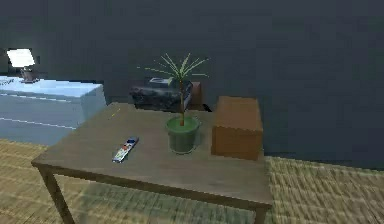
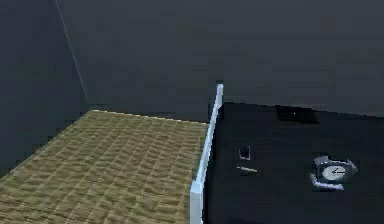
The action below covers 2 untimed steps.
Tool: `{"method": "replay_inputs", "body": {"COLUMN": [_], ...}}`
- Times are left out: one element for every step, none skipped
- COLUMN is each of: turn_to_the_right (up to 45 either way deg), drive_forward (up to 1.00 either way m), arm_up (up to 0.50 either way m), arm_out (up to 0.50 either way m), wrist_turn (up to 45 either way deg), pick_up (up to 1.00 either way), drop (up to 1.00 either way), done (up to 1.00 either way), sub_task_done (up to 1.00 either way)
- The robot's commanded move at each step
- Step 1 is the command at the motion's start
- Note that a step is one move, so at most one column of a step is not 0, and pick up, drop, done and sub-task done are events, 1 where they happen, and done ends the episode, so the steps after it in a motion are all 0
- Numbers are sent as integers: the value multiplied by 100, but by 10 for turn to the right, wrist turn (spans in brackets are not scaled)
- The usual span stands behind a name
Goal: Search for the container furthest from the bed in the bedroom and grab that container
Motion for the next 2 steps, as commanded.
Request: {"method": "replay_inputs", "body": {"turn_to_the_right": [-450,-300], "drive_forward": [0,0], "arm_up": [0,0], "arm_out": [0,0], "wrist_turn": [0,0], "pick_up": [0,0], "drop": [0,0], "done": [0,0], "sub_task_done": [0,0]}}
